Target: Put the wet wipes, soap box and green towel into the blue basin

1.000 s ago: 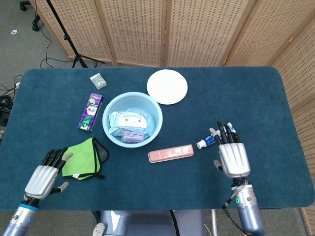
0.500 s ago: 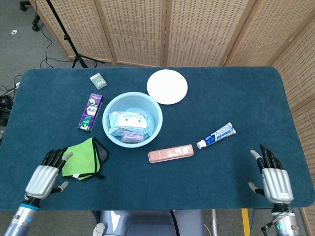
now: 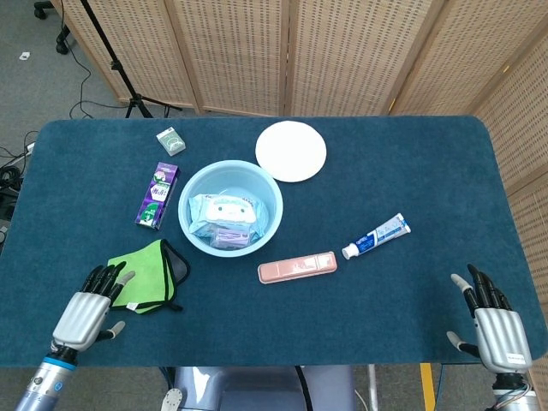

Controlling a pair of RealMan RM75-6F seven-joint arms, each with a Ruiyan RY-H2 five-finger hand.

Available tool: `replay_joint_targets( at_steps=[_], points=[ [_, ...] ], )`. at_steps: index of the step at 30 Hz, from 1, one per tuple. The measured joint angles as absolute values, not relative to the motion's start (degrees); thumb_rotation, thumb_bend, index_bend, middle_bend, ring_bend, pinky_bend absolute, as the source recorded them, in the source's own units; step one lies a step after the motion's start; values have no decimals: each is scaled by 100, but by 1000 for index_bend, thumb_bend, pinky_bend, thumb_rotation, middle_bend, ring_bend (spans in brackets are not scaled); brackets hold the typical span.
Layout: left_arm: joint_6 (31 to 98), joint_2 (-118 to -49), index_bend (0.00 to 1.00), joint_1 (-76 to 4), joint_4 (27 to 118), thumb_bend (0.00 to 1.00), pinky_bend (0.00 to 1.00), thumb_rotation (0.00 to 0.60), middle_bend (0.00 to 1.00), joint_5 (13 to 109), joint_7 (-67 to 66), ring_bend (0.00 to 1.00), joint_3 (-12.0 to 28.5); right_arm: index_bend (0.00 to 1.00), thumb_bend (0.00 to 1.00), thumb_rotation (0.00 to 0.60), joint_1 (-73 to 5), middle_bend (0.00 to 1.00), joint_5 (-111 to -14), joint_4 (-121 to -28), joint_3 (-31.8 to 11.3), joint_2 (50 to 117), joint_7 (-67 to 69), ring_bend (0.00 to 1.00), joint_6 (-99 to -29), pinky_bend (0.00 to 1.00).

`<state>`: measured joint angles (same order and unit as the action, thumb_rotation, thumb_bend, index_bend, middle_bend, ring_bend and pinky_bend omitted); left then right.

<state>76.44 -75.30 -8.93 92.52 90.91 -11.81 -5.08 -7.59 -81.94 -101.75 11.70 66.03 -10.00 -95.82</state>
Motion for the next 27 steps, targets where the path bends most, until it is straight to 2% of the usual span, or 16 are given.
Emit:
replay_joint_targets(
  at_steps=[14, 21, 27],
  points=[
    [7417, -7408, 0, -1003, 9459, 211, 0, 600, 0, 8911, -1221, 0, -442, 135, 172, 600, -544, 0, -8357, -10155, 889, 6538, -884, 0, -9322, 169],
    [6664, -6793, 0, -1443, 10121, 211, 0, 600, 0, 8266, -1316, 0, -158, 135, 176, 600, -451, 0, -8458, -10141, 752, 6529, -862, 0, -9214, 169],
    [6187, -6526, 0, -1790, 10308, 210, 0, 600, 0, 7662, -1373, 0, 93, 135, 178, 600, -383, 0, -8495, -10133, 643, 6522, -854, 0, -9104, 169]
  ],
)
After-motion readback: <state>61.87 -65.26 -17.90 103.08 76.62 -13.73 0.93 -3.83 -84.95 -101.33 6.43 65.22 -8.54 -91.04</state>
